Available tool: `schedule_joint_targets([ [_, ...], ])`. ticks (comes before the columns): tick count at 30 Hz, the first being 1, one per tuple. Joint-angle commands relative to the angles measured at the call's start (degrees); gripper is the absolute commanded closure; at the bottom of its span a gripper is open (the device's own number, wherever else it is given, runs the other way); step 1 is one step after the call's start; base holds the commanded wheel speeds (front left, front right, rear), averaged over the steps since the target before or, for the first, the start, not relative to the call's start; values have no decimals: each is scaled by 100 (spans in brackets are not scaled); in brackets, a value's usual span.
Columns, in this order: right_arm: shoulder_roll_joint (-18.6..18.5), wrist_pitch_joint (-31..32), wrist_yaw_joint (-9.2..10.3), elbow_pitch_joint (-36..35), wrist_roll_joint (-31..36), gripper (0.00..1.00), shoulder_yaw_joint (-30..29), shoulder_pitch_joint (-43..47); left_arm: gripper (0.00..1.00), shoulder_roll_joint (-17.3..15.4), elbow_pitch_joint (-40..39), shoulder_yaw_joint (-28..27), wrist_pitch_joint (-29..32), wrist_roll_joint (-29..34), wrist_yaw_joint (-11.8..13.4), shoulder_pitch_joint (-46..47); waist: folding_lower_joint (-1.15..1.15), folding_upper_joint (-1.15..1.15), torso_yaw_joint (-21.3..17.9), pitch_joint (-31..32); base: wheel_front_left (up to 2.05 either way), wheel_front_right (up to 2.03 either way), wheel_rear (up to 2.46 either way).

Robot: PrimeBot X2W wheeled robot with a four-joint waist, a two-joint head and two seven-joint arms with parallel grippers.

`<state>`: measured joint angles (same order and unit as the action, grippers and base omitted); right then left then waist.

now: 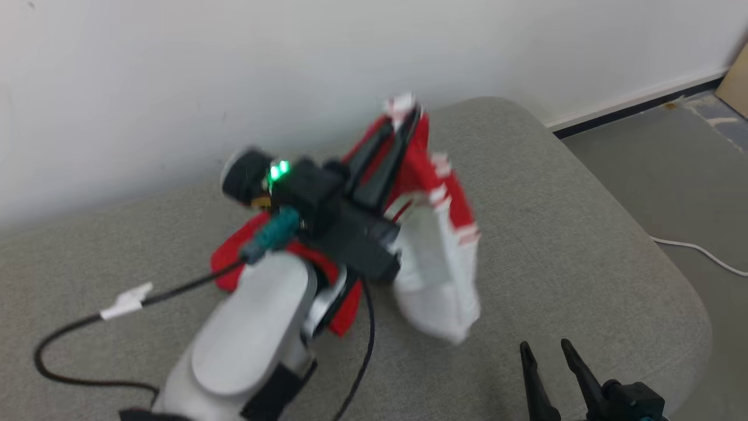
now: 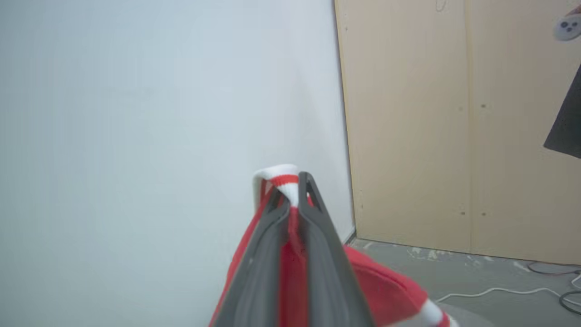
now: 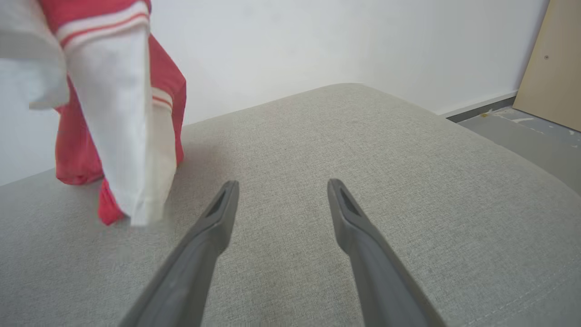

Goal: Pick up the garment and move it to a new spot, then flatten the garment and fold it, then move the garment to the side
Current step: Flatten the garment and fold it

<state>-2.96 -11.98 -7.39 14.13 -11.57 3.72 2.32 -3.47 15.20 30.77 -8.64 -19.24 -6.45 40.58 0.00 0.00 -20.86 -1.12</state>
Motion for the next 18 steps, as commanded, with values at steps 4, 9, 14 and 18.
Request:
schedule_joint_targets([
  [4, 10, -81, -20, 146, -124, 0, 110, -42, 100, 45, -200, -241, -351, -278, 256, 826, 0, 0, -75, -29, 0, 0, 0],
  [9, 12, -143, -20, 256, -166, 0, 123, -50, 100, 46, -234, -573, -599, -688, 745, 1039, 0, 0, 187, -129, 0, 0, 0],
  [14, 14, -175, -20, 232, -104, 0, 76, -128, 100, -115, 436, -1054, -647, -907, 961, 260, 0, 0, 720, -317, 0, 0, 0],
  [18, 12, -162, -20, 186, -78, 0, 169, -224, 100, -222, 1071, -1545, -658, -1088, 1051, -496, 0, 0, 1071, -453, 0, 0, 0],
])
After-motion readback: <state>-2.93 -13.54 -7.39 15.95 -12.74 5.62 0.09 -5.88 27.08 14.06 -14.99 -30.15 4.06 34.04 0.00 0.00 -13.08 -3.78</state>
